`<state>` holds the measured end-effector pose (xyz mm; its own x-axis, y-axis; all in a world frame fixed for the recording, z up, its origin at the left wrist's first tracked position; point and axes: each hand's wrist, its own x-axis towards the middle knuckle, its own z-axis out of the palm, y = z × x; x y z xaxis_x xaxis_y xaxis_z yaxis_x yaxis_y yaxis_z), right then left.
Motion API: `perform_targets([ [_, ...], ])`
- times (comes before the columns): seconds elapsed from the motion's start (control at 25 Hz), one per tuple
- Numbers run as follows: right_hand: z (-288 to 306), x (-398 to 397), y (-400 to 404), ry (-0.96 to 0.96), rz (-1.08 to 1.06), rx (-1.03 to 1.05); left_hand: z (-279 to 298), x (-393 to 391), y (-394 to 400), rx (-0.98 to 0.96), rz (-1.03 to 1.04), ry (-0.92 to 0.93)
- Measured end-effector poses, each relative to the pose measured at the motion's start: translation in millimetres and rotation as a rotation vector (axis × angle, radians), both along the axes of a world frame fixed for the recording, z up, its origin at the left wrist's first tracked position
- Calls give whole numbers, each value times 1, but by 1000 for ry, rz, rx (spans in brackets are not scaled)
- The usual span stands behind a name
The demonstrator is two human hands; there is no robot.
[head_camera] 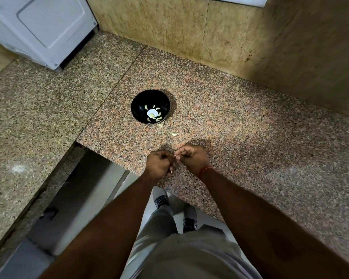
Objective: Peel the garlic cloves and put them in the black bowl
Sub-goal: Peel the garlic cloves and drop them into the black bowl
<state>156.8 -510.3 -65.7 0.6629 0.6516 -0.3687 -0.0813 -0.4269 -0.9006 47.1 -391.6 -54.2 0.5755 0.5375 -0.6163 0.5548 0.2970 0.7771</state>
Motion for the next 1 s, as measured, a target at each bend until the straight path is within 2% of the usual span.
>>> perform_targets([
  [0.16,1,-2,1,206,-74,58,-2,4,1,30,-29,34],
  [0.36,9,-4,2,270,-129,59,-3,6,1,98,-36,51],
  [0.56,8,0,1,294,-189,37,-1,6,5,296,-146,171],
  [0.64,6,2,1,260,-162,14,3,9,3,333,-184,174],
  [0.88,1,4,0,-5,-29,-43,11,12,-1,272,-146,106],
  [1.0,-3,5,-1,-64,-2,-45,10,13,-1,247,-124,115],
])
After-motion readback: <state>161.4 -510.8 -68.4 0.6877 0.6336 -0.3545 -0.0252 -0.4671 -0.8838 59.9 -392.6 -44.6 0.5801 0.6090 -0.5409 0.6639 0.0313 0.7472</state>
